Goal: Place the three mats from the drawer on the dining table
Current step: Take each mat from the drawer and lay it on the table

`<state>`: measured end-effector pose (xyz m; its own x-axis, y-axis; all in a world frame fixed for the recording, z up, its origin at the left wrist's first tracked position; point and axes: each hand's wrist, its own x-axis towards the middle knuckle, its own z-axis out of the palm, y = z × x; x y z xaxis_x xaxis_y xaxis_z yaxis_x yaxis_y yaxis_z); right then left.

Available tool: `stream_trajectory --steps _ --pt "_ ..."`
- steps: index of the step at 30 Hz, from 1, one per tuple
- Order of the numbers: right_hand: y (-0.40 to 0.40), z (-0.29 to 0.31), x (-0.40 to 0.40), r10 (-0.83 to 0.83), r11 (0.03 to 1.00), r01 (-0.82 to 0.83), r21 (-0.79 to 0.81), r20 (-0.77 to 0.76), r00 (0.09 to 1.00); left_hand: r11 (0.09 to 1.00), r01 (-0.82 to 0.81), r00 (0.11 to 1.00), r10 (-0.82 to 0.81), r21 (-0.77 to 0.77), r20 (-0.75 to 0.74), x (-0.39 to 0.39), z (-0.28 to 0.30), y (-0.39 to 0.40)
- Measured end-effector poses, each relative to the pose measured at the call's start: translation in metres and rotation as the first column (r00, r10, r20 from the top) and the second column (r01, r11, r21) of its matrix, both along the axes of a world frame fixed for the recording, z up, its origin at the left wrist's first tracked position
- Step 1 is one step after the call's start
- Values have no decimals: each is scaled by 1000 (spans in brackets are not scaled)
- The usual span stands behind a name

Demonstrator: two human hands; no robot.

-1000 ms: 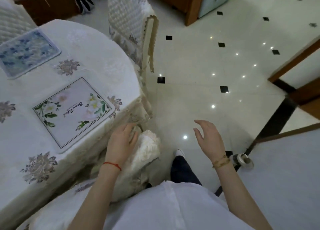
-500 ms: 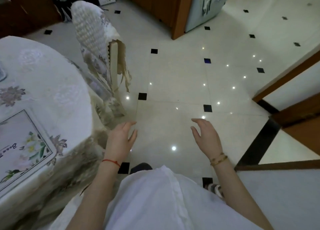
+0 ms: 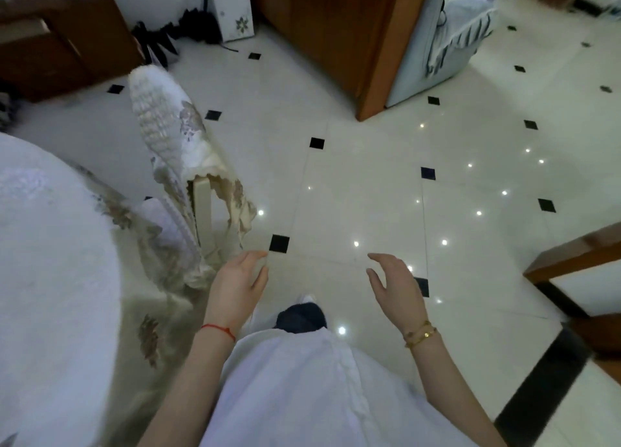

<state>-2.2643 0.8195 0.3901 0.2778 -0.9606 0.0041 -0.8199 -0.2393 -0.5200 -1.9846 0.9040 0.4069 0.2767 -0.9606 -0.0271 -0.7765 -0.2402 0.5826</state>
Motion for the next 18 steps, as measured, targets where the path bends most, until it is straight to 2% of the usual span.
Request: stream_trajectory --steps 5,10,18 --pt "-165 35 42 9 997 -9 -79 5 1000 996 -9 998 14 -90 57 39 27 -156" --pt "-276 34 80 39 999 -39 -28 2 999 996 -18 997 25 -93 71 79 42 -269" --pt "-479 4 172 181 983 -181 22 -10 983 978 -198 980 200 -60 20 161 -4 -422"
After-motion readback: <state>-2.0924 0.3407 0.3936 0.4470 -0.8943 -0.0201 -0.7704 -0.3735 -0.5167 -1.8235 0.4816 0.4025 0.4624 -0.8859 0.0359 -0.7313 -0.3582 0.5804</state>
